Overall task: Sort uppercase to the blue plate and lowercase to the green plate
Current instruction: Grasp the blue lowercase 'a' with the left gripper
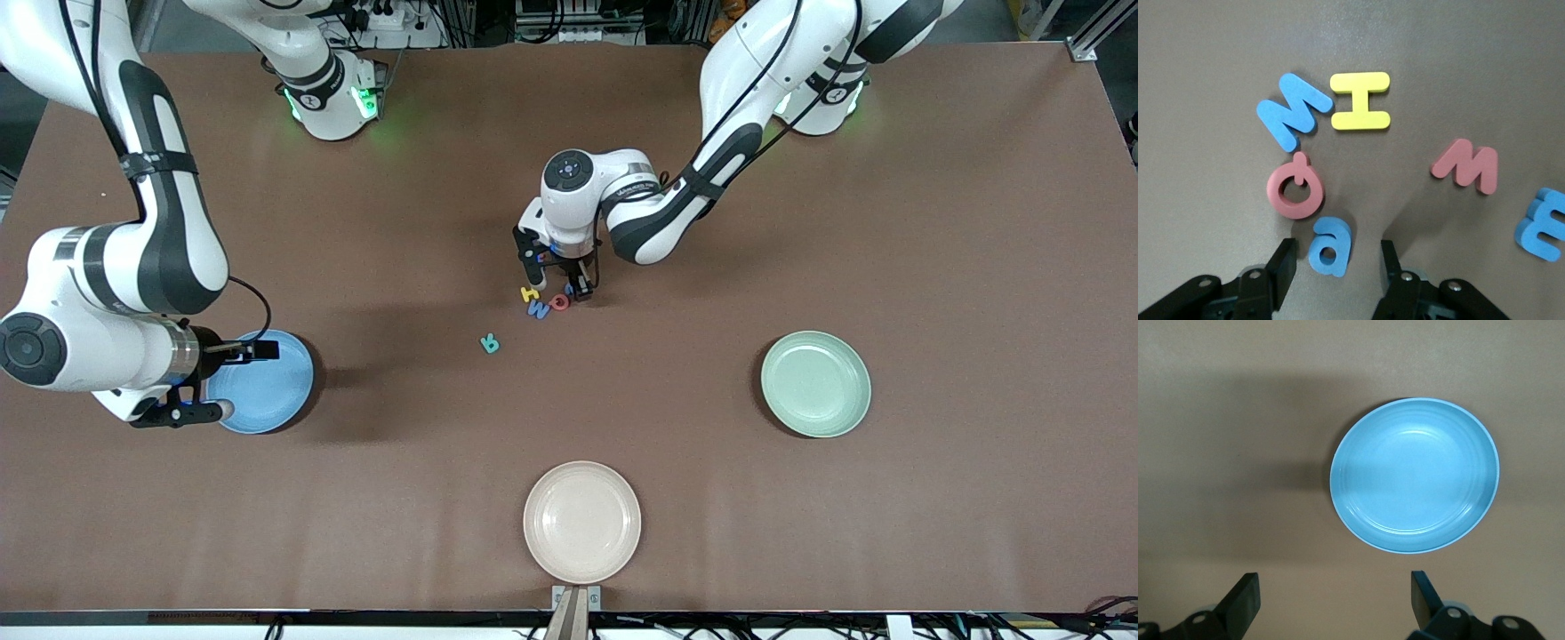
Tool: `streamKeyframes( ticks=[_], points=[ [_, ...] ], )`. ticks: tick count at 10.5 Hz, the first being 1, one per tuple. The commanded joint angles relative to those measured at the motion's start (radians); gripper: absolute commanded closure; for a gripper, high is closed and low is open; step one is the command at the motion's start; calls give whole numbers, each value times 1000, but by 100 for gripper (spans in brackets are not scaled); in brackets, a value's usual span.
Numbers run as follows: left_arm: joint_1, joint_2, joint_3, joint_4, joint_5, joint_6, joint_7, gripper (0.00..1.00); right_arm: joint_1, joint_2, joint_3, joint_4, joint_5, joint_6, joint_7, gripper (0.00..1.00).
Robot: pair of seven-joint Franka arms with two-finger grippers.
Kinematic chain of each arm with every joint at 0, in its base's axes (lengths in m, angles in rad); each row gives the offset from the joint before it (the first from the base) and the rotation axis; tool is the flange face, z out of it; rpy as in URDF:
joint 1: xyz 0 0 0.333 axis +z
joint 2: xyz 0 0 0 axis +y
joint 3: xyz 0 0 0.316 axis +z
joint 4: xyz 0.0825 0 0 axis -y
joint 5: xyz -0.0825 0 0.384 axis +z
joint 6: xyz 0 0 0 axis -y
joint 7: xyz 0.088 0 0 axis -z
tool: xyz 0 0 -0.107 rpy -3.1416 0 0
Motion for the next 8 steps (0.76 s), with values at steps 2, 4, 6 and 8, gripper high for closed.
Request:
streamKeyframes(
  ticks=[2, 4, 6, 8],
  points=[
    [-12, 23, 20, 21, 31, 28, 2, 62, -12, -1, 8, -4, 12, -5, -7, 0],
    [-14, 22, 20, 21, 31, 28, -10, 100, -12, -1, 8, -4, 12, -5, -7, 0],
    [9, -13, 21, 17, 30, 26, -14, 100, -12, -1, 8, -4, 12, -5, -7, 0],
    [98, -132, 11, -41, 2, 2, -4, 100, -9, -1, 9, -4, 13, -5, -7, 0]
  ],
)
